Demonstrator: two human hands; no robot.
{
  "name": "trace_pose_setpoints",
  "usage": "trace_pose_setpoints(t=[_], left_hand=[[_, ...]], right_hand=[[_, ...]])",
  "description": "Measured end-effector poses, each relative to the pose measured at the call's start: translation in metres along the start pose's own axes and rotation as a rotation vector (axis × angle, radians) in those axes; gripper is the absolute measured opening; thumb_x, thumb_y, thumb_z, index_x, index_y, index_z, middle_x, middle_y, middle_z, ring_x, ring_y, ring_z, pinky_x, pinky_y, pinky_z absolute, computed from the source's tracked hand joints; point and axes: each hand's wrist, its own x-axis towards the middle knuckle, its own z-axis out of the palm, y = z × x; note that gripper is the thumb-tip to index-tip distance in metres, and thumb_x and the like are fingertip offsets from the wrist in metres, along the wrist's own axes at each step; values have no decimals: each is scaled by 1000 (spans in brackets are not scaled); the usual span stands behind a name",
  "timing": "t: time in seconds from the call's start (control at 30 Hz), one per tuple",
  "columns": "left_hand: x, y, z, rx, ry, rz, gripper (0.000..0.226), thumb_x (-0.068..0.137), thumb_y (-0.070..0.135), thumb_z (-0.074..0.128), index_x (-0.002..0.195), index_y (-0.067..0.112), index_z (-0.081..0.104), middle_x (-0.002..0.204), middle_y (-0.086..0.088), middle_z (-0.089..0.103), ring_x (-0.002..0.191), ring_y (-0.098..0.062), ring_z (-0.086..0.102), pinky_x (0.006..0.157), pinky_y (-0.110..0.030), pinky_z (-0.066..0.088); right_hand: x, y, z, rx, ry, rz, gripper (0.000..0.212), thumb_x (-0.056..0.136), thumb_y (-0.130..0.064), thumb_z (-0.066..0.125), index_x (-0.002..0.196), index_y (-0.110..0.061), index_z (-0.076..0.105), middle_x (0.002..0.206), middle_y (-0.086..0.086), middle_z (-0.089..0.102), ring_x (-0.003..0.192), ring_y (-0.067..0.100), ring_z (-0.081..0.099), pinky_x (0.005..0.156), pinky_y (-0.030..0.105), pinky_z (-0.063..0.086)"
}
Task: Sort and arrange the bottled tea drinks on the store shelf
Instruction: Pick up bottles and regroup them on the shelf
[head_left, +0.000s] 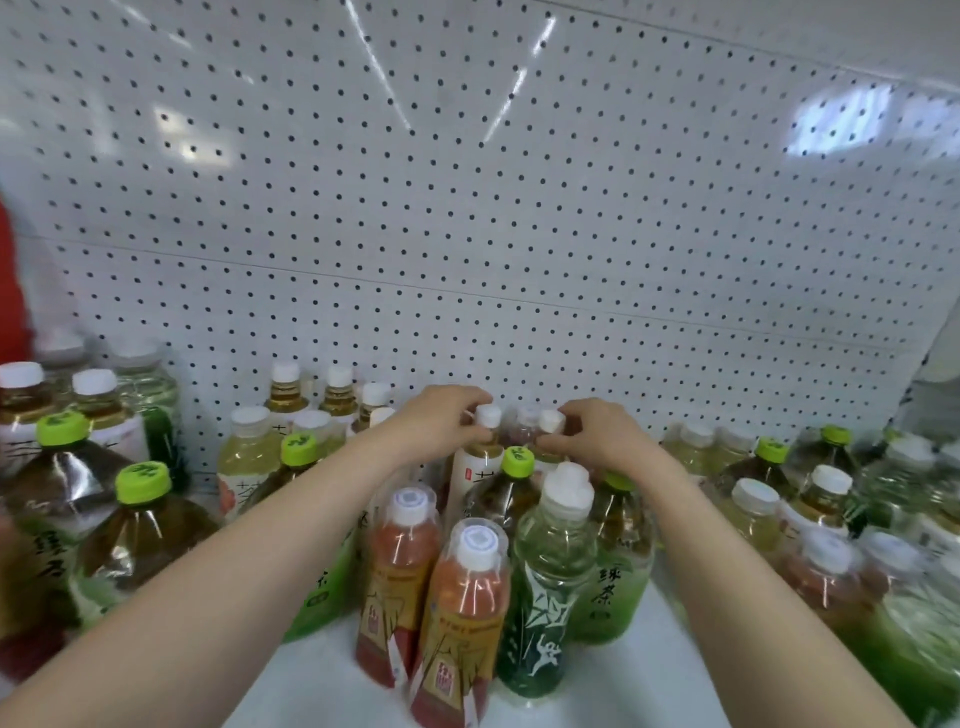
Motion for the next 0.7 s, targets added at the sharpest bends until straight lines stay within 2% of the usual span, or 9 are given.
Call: trace_pose_setpoints(t=[0.1, 0.23, 0.3, 0.4, 0.47, 0.53, 0.6, 0.7], left_hand=[[11, -4, 9, 86, -14, -38, 38, 88, 35, 69, 121, 17, 62, 116, -3, 67, 107, -23, 61, 92, -38, 49], [16, -5, 14, 3, 33, -120, 34, 84, 33, 74, 101, 5, 64, 99, -11, 67, 88, -23, 58, 71, -31, 40], [12, -6, 13, -96, 73, -135, 33, 83, 28, 75, 100, 2, 65, 101, -15, 68, 90, -26, 60, 72, -32, 41], [1, -3, 1, -330, 229, -115, 26, 85, 26, 74, 102, 9, 65, 104, -7, 69, 102, -25, 64, 86, -39, 50], [-7, 5, -18, -559, 343, -87, 20, 87, 26, 72, 104, 19, 64, 108, 2, 69, 107, -19, 64, 91, -40, 53], [-17, 14, -43, -747, 424, -57, 19, 90, 28, 69, 106, 23, 62, 112, 2, 69, 107, -19, 65, 91, -47, 55], [-28, 24, -69, -852, 526, -15, 21, 93, 30, 66, 110, 20, 61, 116, -3, 70, 106, -21, 67, 90, -50, 56], [-49, 34, -105, -890, 668, 59, 8, 97, 27, 60, 103, 21, 63, 109, -2, 72, 105, -22, 68, 88, -43, 56]], right_hand=[[11, 4, 6, 5, -57, 28, 43, 79, -54, 73, 94, -14, 66, 88, 3, 71, 86, 22, 66, 80, 36, 52], [16, 4, 6, -51, -128, 30, 47, 80, -58, 72, 101, -16, 65, 97, 2, 70, 95, 23, 64, 92, 42, 51], [15, 4, 5, -61, -130, 25, 45, 81, -57, 71, 103, -18, 64, 102, 2, 70, 98, 23, 63, 95, 43, 49], [13, 5, 5, -3, -117, 8, 41, 82, -51, 73, 106, -19, 65, 104, 2, 70, 100, 24, 62, 96, 43, 48], [14, 7, 3, 96, -99, -18, 36, 83, -44, 75, 105, -17, 66, 103, 2, 70, 96, 23, 63, 87, 38, 51], [14, 7, -2, 250, -27, -30, 30, 85, -38, 75, 104, -16, 66, 99, 1, 69, 90, 21, 64, 74, 33, 50], [12, 3, -15, 503, 79, -34, 28, 87, -33, 74, 108, -16, 65, 102, 1, 69, 94, 21, 64, 78, 35, 52], [8, -15, -44, 794, 231, -104, 25, 91, -29, 69, 111, -15, 63, 109, 2, 70, 102, 22, 66, 86, 41, 55]])
